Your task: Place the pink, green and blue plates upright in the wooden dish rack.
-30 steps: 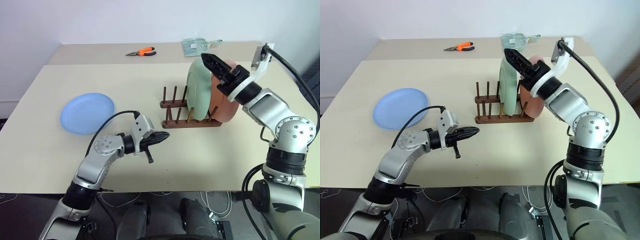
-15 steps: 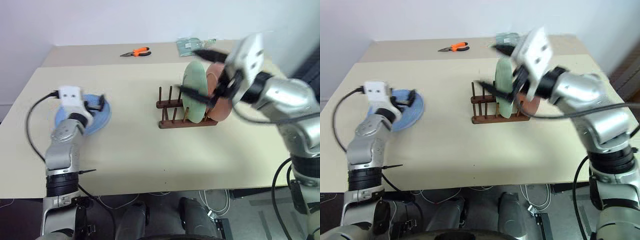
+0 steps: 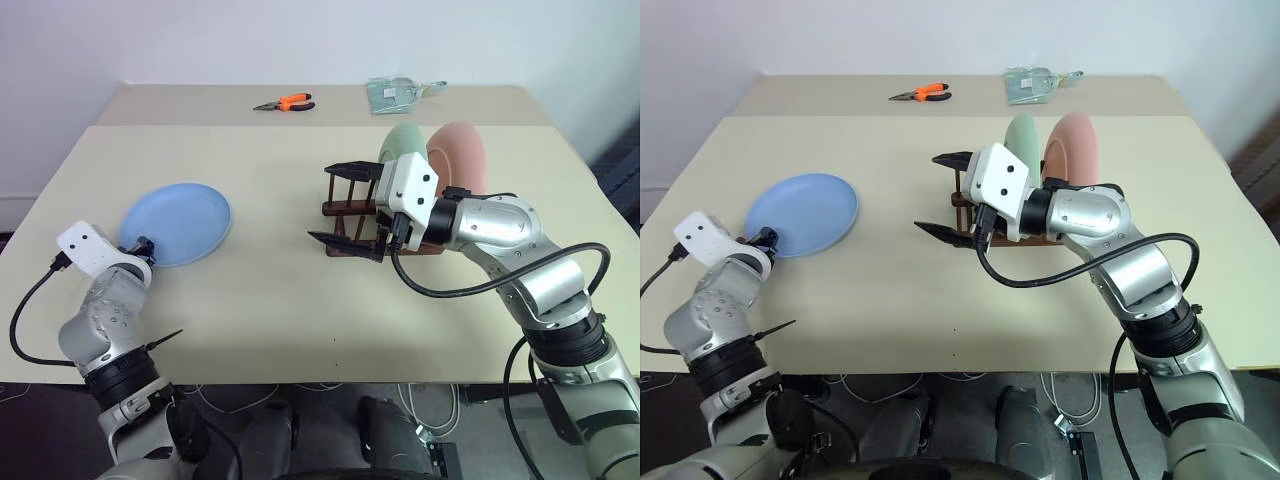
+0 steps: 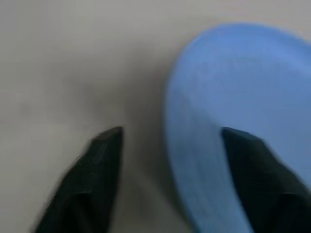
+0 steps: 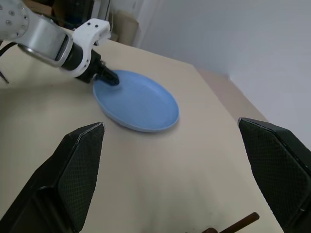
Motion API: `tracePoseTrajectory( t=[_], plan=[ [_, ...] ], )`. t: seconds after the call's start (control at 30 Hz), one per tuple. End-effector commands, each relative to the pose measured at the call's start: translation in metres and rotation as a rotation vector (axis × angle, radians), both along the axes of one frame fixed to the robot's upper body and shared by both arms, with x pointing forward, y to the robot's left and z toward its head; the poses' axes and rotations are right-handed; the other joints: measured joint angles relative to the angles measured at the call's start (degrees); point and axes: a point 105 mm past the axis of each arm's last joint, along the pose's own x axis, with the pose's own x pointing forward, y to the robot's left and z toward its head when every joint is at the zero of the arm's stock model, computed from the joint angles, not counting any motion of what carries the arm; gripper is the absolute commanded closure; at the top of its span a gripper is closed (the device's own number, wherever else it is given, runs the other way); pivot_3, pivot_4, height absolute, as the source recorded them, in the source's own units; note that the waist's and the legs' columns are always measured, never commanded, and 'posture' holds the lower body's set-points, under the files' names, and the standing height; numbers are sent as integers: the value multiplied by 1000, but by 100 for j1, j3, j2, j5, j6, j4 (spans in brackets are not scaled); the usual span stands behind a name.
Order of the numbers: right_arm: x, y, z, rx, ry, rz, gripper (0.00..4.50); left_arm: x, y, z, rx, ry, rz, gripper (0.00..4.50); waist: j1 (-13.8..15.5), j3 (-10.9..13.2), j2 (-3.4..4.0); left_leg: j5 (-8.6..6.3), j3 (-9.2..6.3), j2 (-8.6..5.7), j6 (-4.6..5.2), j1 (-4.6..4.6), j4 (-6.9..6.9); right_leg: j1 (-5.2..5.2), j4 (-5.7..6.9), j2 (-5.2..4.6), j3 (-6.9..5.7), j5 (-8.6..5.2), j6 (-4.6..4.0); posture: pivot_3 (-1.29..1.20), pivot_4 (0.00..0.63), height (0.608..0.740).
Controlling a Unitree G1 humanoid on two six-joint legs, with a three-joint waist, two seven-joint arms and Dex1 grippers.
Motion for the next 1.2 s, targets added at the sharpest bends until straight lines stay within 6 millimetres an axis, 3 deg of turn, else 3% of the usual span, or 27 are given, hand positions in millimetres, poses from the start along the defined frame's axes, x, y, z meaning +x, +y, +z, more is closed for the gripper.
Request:
tracePoseTrajectory(
  t=[0.03,0.1,0.17,0.37,0.6,0.63,0.7,0.93,1.03,1.1,1.17,1.2],
  plan=[
    [-2,-3,11,21,-65,-14,0,3,-2,8,-82,-64,7,3377,-1,-1,-2,0,1,0,-1,0,0,0,-1,0,1,0,0,0,150,740],
    [1,-5,9,16,-53,-31,0,6,-3,16,-59,-97,-7,4440,0,1,-7,0,1,-1,-1,0,0,0,-1,0,1,0,0,0,150,740],
    [3,-6,7,-5,-55,-43,0,17,-18,46,73,-193,-115,4440,1,4,-13,2,1,-1,-3,-1,0,0,-1,0,1,0,-1,0,150,740],
    [10,11,-6,-182,-260,-45,0,28,-109,139,406,-491,-514,4440,8,13,-29,5,3,-5,-10,-7,2,2,-8,-2,1,2,-4,0,150,740],
    [33,34,-22,-308,-405,-73,0,21,-146,173,464,-585,-649,4440,-188,12,-26,14,10,4,-24,10,-34,-12,-1,2,7,2,-5,0,150,740],
    [39,35,-27,-325,-416,-88,251,19,-149,177,464,-600,-660,4484,-185,13,-27,18,10,4,-29,10,-41,-16,-1,3,7,3,-5,0,150,740],
    [45,36,-33,-341,-432,-108,866,17,-150,180,459,-612,-665,4500,-164,13,-28,28,7,5,-44,9,-58,-25,0,4,8,6,-11,0,150,740],
    [50,38,-32,-329,-482,-139,4410,14,-151,176,410,-619,-692,4500,-140,13,-31,44,1,2,-69,5,-67,-27,-4,4,8,7,-13,0,150,740],
    [47,40,-23,-291,-525,-133,4500,12,-137,192,306,-729,-610,3495,-142,13,-31,44,-1,3,-69,6,-69,-27,-4,6,7,7,-14,0,150,740],
    [43,42,-16,-255,-539,-118,4500,11,-106,215,180,-850,-442,2473,-136,19,-43,45,-3,3,-70,4,-68,-28,-3,6,7,9,-16,0,150,740],
    [38,45,-9,-208,-545,-98,4500,9,-72,224,129,-908,-292,1504,-151,18,-47,46,-8,5,-72,3,-69,-29,-5,10,5,11,-19,0,150,740],
    [36,45,-5,-183,-544,-90,4500,7,-61,225,154,-915,-252,1504,-178,17,-46,48,-6,7,-76,7,-72,-29,-6,11,6,11,-19,0,150,740]
  ],
)
